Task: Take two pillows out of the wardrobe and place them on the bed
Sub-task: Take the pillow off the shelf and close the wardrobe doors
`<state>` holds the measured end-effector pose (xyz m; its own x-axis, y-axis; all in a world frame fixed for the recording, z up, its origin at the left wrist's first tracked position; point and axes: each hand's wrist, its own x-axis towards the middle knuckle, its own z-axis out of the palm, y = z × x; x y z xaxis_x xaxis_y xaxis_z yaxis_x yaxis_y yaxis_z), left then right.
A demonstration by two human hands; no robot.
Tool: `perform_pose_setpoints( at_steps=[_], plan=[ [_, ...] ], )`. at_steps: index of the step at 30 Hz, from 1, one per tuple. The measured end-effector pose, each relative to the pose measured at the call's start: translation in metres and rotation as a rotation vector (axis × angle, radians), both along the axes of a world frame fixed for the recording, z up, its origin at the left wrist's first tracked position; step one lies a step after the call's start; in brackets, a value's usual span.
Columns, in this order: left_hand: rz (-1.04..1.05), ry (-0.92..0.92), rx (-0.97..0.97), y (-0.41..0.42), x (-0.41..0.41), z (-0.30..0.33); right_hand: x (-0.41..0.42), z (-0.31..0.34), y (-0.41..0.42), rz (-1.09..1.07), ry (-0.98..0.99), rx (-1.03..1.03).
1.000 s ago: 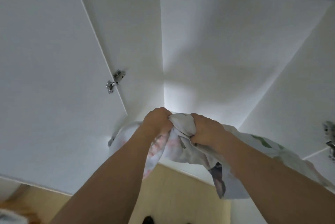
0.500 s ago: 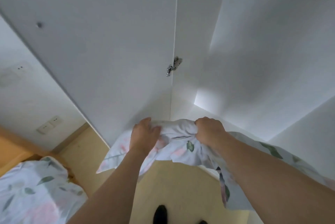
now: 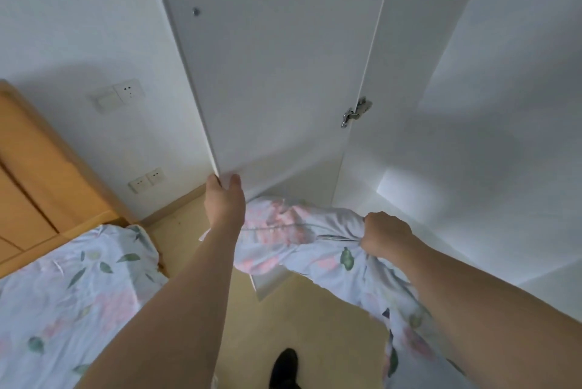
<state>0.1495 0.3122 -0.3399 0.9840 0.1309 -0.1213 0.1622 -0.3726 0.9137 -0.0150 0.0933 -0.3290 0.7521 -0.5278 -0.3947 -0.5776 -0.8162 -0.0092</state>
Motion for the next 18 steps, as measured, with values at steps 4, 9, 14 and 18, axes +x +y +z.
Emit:
perform_pose_setpoints(
  at_steps=[4, 9, 14, 18],
  plan=[
    [0.019, -0.035, 0.079, -0.01, -0.029, 0.008, -0.032, 0.0, -0.016, -0.095, -0.02, 0.043],
    [-0.009, -0.166, 0.146, -0.018, -0.086, 0.0, -0.066, 0.001, -0.03, -0.208, -0.058, 0.054],
    [-0.25, -0.324, 0.193, -0.026, -0.142, -0.009, -0.108, 0.002, -0.052, -0.365, -0.089, 0.06],
    [-0.497, -0.376, 0.242, -0.056, -0.177, -0.01, -0.141, 0.002, -0.066, -0.476, -0.118, 0.069]
  ],
)
